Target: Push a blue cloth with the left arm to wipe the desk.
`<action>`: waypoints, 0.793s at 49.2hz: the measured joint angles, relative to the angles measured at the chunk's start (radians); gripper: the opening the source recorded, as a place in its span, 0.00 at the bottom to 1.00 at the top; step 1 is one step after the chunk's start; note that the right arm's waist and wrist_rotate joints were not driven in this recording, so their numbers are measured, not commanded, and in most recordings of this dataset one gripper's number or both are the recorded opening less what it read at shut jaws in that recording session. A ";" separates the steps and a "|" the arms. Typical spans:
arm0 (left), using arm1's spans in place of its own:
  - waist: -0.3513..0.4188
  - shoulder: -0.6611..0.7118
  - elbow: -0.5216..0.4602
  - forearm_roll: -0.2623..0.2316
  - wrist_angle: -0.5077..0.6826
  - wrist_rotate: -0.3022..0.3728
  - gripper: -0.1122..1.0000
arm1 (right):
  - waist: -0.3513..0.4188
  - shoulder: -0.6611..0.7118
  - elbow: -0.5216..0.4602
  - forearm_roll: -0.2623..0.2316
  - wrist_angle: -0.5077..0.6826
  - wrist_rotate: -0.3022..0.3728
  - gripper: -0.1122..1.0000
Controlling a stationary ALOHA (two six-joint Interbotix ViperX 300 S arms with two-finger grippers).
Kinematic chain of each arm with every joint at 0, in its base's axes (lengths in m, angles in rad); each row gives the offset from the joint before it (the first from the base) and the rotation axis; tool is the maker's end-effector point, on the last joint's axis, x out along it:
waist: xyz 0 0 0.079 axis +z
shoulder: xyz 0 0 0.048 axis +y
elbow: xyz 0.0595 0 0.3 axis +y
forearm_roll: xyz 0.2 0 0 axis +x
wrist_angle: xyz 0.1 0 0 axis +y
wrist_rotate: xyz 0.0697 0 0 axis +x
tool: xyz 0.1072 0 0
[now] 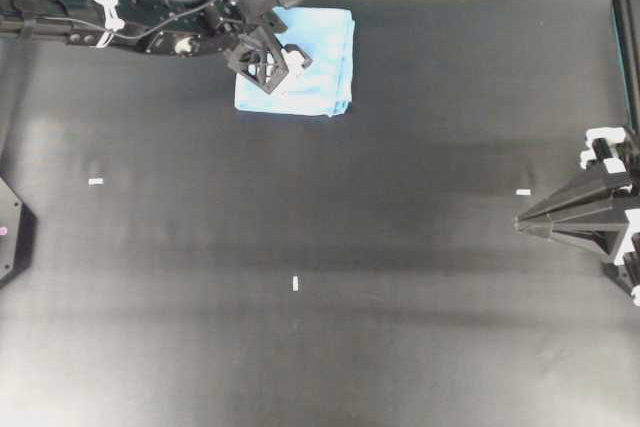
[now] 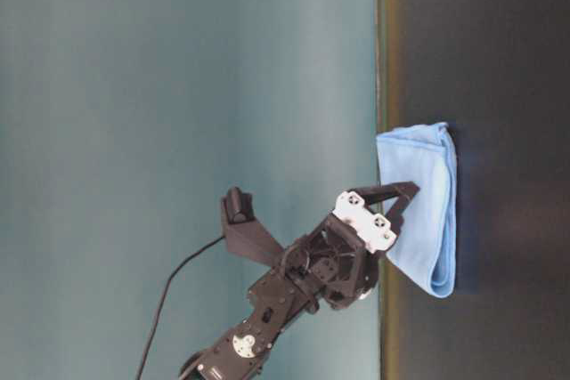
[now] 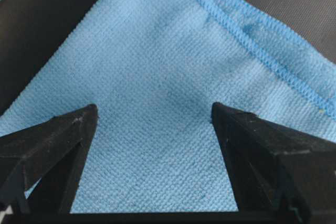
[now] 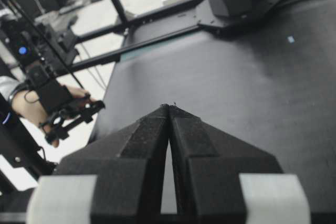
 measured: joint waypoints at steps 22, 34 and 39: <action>-0.014 -0.009 0.055 0.000 0.028 0.034 0.86 | -0.002 0.000 0.003 0.000 0.000 0.002 0.10; -0.051 -0.046 0.115 0.000 0.023 0.043 0.86 | 0.000 -0.011 0.005 0.000 0.000 0.000 0.10; -0.072 -0.067 0.144 0.000 0.025 0.043 0.86 | 0.000 -0.015 0.008 0.000 -0.002 0.000 0.10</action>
